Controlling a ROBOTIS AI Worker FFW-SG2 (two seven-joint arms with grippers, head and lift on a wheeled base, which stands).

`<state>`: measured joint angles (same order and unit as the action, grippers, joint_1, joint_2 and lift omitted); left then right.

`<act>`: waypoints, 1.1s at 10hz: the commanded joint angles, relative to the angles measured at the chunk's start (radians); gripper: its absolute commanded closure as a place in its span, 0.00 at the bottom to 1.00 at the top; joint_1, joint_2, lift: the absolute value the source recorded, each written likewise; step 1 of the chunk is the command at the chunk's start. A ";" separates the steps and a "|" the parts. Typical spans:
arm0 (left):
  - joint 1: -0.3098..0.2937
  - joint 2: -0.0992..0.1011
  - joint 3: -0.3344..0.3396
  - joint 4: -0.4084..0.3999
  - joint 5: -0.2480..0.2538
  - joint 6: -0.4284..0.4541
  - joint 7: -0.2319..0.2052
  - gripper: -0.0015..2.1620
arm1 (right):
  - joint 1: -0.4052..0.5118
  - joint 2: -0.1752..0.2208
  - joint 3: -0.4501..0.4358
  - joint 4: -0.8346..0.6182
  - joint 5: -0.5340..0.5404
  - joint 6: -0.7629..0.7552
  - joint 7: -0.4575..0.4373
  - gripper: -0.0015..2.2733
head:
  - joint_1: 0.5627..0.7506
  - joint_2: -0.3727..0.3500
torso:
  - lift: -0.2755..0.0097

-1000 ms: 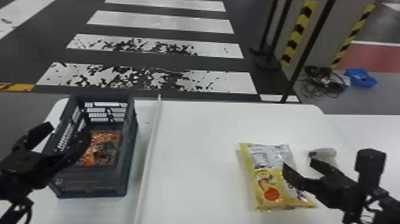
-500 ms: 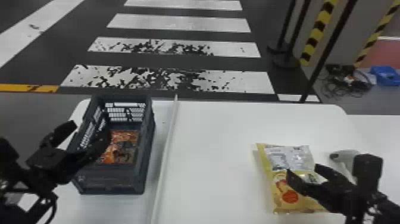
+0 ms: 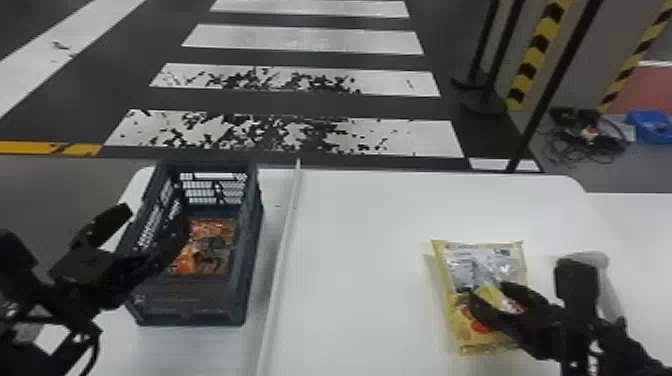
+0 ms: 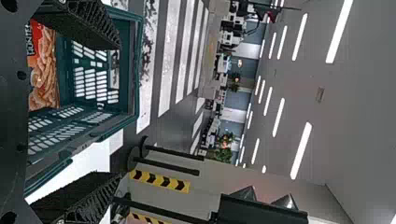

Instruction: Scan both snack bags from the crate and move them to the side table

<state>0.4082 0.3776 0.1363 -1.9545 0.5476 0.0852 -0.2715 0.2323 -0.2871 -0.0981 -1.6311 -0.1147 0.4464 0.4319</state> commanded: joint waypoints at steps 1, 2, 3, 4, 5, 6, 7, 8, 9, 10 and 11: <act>0.000 -0.002 0.002 0.000 0.000 0.000 0.000 0.01 | -0.022 -0.007 0.005 0.027 0.010 0.050 -0.001 0.88 | 0.70 0.49 | 0.63; -0.002 -0.002 0.003 0.006 0.000 0.000 0.000 0.01 | -0.021 -0.014 0.000 0.024 0.010 0.031 0.001 0.98 | 0.70 0.49 | 0.63; -0.003 -0.003 0.003 0.008 0.000 0.000 0.000 0.01 | -0.005 -0.015 -0.017 0.016 -0.007 -0.042 -0.002 0.98 | 0.70 0.48 | 0.63; -0.003 -0.006 0.003 0.009 0.000 0.000 0.000 0.01 | 0.016 -0.015 -0.034 -0.003 -0.023 -0.085 -0.008 0.98 | 0.70 0.48 | 0.63; -0.003 -0.006 0.003 0.009 0.000 0.000 0.000 0.01 | 0.044 -0.015 -0.060 -0.046 -0.042 -0.097 -0.007 0.98 | 0.70 0.47 | 0.63; -0.003 -0.006 0.003 0.011 0.000 0.000 0.000 0.01 | 0.084 -0.027 -0.100 -0.127 -0.074 -0.079 -0.002 0.99 | 0.70 0.46 | 0.63; -0.003 -0.006 0.005 0.013 0.000 0.000 0.000 0.01 | 0.124 -0.044 -0.158 -0.225 -0.122 -0.042 0.007 0.98 | 0.70 0.46 | 0.63; -0.003 -0.008 0.003 0.017 0.000 -0.003 -0.003 0.01 | 0.157 -0.075 -0.227 -0.306 -0.168 0.016 0.010 0.99 | 0.70 0.44 | 0.63; -0.003 -0.009 0.003 0.023 0.000 -0.006 -0.005 0.01 | 0.165 -0.113 -0.288 -0.323 -0.189 0.056 0.008 0.98 | 0.70 0.41 | 0.63; -0.003 -0.009 0.002 0.029 0.000 -0.021 -0.006 0.01 | 0.150 -0.141 -0.336 -0.286 -0.161 0.050 0.007 0.99 | 0.70 0.36 | 0.63; -0.003 -0.009 0.002 0.032 0.000 -0.021 -0.009 0.01 | 0.104 -0.193 -0.367 -0.176 -0.155 0.013 0.008 0.98 | 0.70 0.33 | 0.63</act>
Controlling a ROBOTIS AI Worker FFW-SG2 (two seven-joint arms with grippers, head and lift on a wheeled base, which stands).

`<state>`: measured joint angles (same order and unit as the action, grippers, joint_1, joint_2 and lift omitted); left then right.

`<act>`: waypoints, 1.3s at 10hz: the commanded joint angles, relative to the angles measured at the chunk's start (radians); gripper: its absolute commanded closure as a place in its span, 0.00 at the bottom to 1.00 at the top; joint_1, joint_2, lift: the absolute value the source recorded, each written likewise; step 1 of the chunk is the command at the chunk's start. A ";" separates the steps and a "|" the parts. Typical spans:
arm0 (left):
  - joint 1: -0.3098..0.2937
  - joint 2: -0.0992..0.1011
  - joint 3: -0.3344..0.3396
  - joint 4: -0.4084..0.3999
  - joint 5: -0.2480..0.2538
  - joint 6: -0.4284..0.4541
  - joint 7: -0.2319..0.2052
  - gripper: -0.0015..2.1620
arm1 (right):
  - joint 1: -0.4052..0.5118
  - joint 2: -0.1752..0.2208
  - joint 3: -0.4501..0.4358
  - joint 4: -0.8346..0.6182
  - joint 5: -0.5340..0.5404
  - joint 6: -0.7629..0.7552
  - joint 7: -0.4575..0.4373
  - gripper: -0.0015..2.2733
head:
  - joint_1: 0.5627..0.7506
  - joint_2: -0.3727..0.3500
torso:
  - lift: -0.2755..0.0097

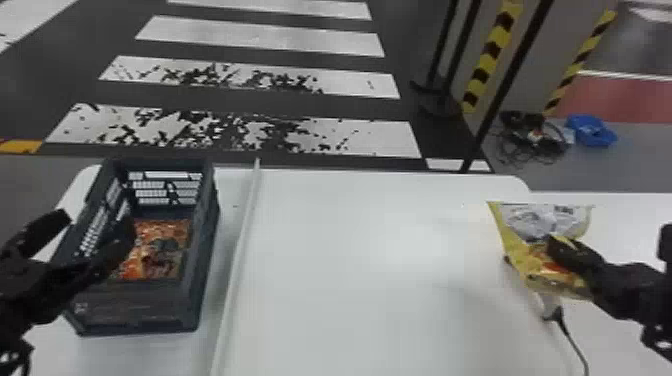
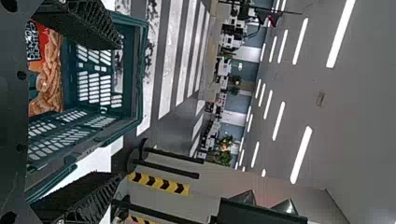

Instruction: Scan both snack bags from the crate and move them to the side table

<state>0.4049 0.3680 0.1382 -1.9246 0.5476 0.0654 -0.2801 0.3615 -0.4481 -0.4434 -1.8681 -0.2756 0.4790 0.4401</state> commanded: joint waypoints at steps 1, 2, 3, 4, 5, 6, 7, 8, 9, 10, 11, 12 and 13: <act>0.002 0.000 0.000 0.004 0.000 -0.005 -0.004 0.01 | -0.068 -0.092 -0.031 0.182 0.009 -0.087 0.002 0.99 | 0.70 0.25 | 0.63; 0.006 0.000 0.000 0.006 0.000 -0.017 -0.005 0.01 | -0.114 -0.139 -0.028 0.302 0.027 -0.158 0.002 0.99 | 0.70 0.18 | 0.63; 0.009 0.000 0.001 0.009 0.000 -0.020 -0.008 0.01 | -0.171 -0.178 -0.014 0.420 0.055 -0.231 0.000 0.99 | 0.70 0.10 | 0.63; 0.009 0.000 0.001 0.010 -0.002 -0.023 -0.010 0.01 | -0.223 -0.227 0.026 0.529 0.070 -0.293 0.002 0.99 | 0.70 0.05 | 0.63; 0.009 0.000 0.001 0.012 -0.002 -0.029 -0.010 0.01 | -0.272 -0.250 0.061 0.612 0.113 -0.314 0.000 0.99 | 0.70 0.03 | 0.63; 0.011 0.000 0.001 0.013 -0.002 -0.035 -0.010 0.01 | -0.314 -0.265 0.081 0.692 0.133 -0.326 -0.009 0.99 | 0.70 0.03 | 0.63; 0.011 0.000 0.003 0.013 -0.002 -0.048 -0.013 0.01 | -0.334 -0.284 0.107 0.741 0.161 -0.326 -0.031 0.98 | 0.70 0.03 | 0.63; 0.011 0.005 0.009 0.013 0.002 -0.054 -0.014 0.01 | -0.355 -0.285 0.146 0.794 0.228 -0.342 -0.063 0.99 | 0.70 0.03 | 0.63; 0.011 0.008 0.011 0.013 0.006 -0.054 -0.016 0.01 | -0.375 -0.291 0.164 0.836 0.256 -0.345 -0.081 0.99 | 0.70 0.03 | 0.63; 0.011 0.008 0.011 0.013 0.008 -0.057 -0.016 0.01 | -0.395 -0.301 0.204 0.877 0.268 -0.357 -0.116 0.95 | 0.70 0.03 | 0.63; 0.009 0.008 0.009 0.015 0.008 -0.057 -0.016 0.01 | -0.380 -0.297 0.206 0.877 0.257 -0.372 -0.141 0.25 | 0.70 0.03 | 0.63; 0.006 0.011 0.008 0.015 0.008 -0.057 -0.016 0.01 | -0.369 -0.299 0.204 0.877 0.253 -0.397 -0.142 0.00 | 0.70 0.03 | 0.63; 0.006 0.011 0.006 0.015 0.008 -0.057 -0.018 0.01 | -0.357 -0.297 0.198 0.877 0.248 -0.431 -0.166 0.00 | 0.70 0.03 | 0.63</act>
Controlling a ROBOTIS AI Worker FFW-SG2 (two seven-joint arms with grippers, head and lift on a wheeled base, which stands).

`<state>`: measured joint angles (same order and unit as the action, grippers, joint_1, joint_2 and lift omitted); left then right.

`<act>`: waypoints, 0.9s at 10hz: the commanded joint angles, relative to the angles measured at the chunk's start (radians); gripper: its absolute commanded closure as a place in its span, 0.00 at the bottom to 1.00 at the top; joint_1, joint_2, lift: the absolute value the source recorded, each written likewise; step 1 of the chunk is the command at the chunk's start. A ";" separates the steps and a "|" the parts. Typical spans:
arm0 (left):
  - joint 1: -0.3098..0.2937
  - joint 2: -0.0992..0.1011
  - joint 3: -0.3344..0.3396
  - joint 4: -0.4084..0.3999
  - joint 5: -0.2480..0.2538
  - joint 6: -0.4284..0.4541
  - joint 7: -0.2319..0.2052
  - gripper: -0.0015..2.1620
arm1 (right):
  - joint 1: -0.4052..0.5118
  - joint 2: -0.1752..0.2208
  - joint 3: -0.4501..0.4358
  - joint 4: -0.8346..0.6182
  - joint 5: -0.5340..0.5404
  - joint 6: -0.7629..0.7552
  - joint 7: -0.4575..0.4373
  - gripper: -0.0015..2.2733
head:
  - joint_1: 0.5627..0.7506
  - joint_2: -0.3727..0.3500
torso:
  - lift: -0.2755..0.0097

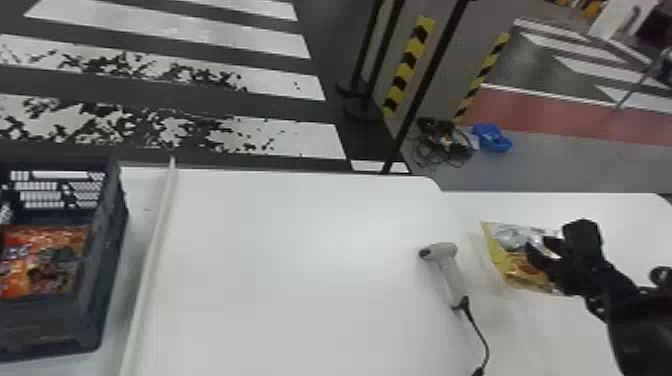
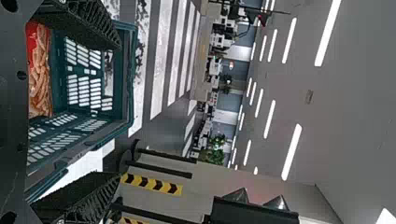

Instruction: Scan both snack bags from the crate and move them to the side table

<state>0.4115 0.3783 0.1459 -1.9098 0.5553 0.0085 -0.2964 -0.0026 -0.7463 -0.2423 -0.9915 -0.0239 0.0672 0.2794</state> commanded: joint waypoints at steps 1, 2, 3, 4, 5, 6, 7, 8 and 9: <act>0.000 0.001 -0.003 0.000 0.000 0.000 -0.001 0.01 | 0.026 0.004 -0.015 -0.004 -0.010 -0.077 -0.029 0.02 | 0.70 0.03 | 0.63; 0.000 -0.001 -0.003 0.000 0.000 0.000 -0.001 0.01 | 0.061 0.004 -0.026 -0.047 -0.008 -0.108 -0.052 0.02 | 0.70 0.03 | 0.63; 0.001 -0.003 -0.003 -0.003 0.000 0.000 -0.001 0.01 | 0.153 0.038 -0.091 -0.196 -0.016 -0.071 -0.062 0.02 | 0.70 0.03 | 0.63; 0.003 -0.003 -0.003 -0.005 0.000 0.000 -0.001 0.01 | 0.268 0.099 -0.180 -0.411 -0.077 0.024 -0.060 0.03 | 0.70 0.03 | 0.63; 0.001 -0.004 -0.005 -0.009 0.000 0.003 0.000 0.01 | 0.343 0.163 -0.227 -0.578 -0.179 0.079 -0.059 0.03 | 0.70 0.03 | 0.63; 0.001 -0.006 -0.008 -0.014 0.000 0.003 0.000 0.01 | 0.378 0.243 -0.259 -0.701 -0.238 0.113 -0.045 0.03 | 0.70 0.03 | 0.63; 0.000 -0.004 -0.012 -0.020 0.000 0.003 0.003 0.01 | 0.403 0.309 -0.249 -0.797 -0.241 0.122 -0.040 0.03 | 0.70 0.03 | 0.63; -0.003 -0.003 -0.012 -0.026 0.000 0.006 0.005 0.01 | 0.418 0.378 -0.226 -0.898 -0.240 0.135 -0.040 0.03 | 0.70 0.06 | 0.63; -0.002 -0.001 -0.012 -0.037 0.000 0.009 0.006 0.01 | 0.424 0.452 -0.193 -0.972 -0.249 0.162 -0.040 0.03 | 0.70 0.12 | 0.63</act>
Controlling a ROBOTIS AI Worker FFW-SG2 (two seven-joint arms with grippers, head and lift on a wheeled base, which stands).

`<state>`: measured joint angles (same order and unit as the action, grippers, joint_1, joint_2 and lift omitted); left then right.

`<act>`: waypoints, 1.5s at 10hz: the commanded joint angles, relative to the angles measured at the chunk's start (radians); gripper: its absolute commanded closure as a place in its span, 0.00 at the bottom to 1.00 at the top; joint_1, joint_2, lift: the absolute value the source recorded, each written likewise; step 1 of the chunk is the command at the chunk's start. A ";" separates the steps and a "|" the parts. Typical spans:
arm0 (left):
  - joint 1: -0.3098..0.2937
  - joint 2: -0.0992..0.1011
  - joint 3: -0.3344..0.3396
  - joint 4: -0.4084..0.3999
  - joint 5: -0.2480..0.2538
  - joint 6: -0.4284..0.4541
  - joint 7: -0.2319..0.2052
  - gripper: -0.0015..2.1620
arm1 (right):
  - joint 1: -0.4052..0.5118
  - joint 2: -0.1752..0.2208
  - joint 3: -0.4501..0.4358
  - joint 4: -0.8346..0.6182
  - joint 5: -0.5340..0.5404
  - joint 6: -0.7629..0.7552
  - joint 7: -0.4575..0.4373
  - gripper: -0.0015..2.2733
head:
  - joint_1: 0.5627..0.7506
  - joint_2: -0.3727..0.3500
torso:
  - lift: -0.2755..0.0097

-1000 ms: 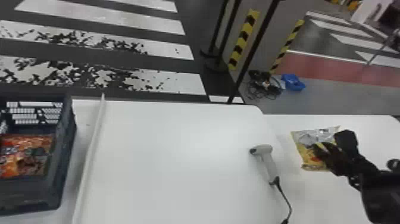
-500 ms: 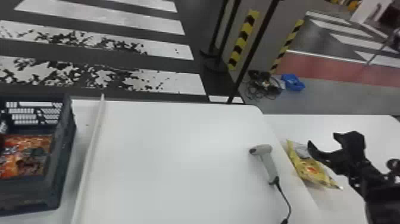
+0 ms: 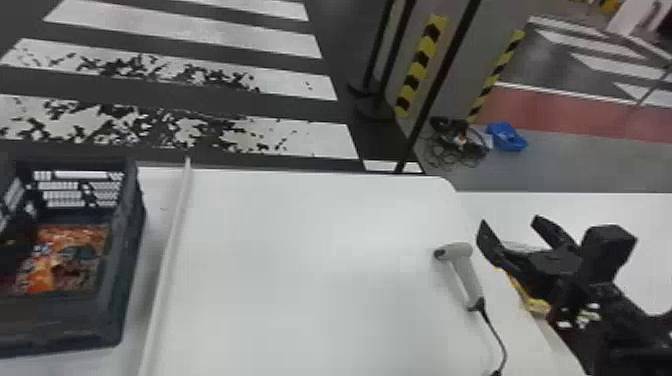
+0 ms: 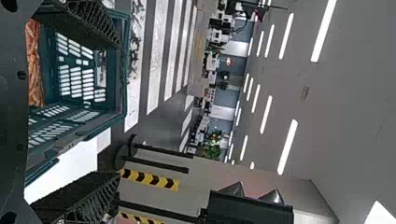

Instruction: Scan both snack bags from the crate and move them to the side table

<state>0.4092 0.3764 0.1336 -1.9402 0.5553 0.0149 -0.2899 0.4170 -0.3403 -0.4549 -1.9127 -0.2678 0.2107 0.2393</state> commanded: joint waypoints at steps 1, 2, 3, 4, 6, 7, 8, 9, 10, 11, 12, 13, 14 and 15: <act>0.003 -0.002 -0.002 -0.016 0.000 0.006 0.002 0.01 | -0.001 0.124 0.061 -0.083 -0.013 0.019 0.003 0.03 | 0.70 0.19 | 0.63; 0.003 -0.004 -0.011 -0.017 0.000 0.006 0.003 0.01 | -0.012 0.187 0.111 -0.085 -0.007 -0.006 0.015 0.03 | 0.70 0.23 | 0.63; 0.008 -0.004 -0.019 -0.025 0.000 0.009 0.005 0.01 | -0.015 0.227 0.156 -0.085 0.016 -0.043 0.032 0.03 | 0.70 0.30 | 0.63; 0.019 -0.004 -0.019 -0.036 -0.003 0.015 0.009 0.01 | -0.014 0.245 0.188 -0.088 0.019 -0.055 0.043 0.03 | 0.70 0.37 | 0.63; 0.049 -0.010 -0.008 -0.078 -0.009 0.055 0.028 0.01 | 0.008 0.254 0.242 -0.088 0.019 -0.116 0.052 0.03 | 0.70 0.43 | 0.63; 0.060 -0.020 0.017 -0.126 -0.009 0.156 0.035 0.01 | 0.019 0.253 0.251 -0.081 0.010 -0.150 0.052 0.03 | 0.70 0.46 | 0.63; 0.080 -0.024 0.046 -0.209 -0.011 0.276 0.075 0.01 | 0.032 0.251 0.259 -0.074 0.007 -0.202 0.054 0.03 | 0.70 0.48 | 0.63; 0.079 -0.047 0.103 -0.306 -0.034 0.478 0.130 0.01 | 0.048 0.248 0.260 -0.074 -0.011 -0.239 0.064 0.03 | 0.70 0.49 | 0.63; 0.037 -0.074 0.161 -0.361 -0.018 0.669 0.146 0.01 | 0.057 0.236 0.260 -0.078 -0.031 -0.254 0.083 0.03 | 0.70 0.50 | 0.63; -0.009 -0.099 0.182 -0.405 -0.018 0.788 0.175 0.01 | 0.065 0.225 0.260 -0.095 -0.042 -0.254 0.087 0.03 | 0.70 0.52 | 0.63; -0.044 -0.125 0.198 -0.422 -0.026 0.859 0.176 0.01 | 0.068 0.210 0.266 -0.106 -0.051 -0.254 0.091 0.03 | 0.70 0.55 | 0.63; -0.093 -0.139 0.195 -0.421 -0.038 0.920 0.176 0.01 | 0.080 0.199 0.268 -0.115 -0.056 -0.254 0.095 0.03 | 0.70 0.55 | 0.63; -0.158 -0.140 0.167 -0.411 -0.083 0.985 0.198 0.02 | 0.091 0.190 0.266 -0.123 -0.059 -0.260 0.101 0.03 | 0.70 0.56 | 0.63; -0.248 -0.139 0.135 -0.375 -0.107 1.123 0.229 0.04 | 0.094 0.182 0.263 -0.123 -0.068 -0.267 0.106 0.03 | 0.70 0.56 | 0.63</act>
<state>0.2178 0.2374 0.2901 -2.3355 0.4660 1.0588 -0.0661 0.5073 -0.1529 -0.1897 -2.0343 -0.3309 -0.0513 0.3455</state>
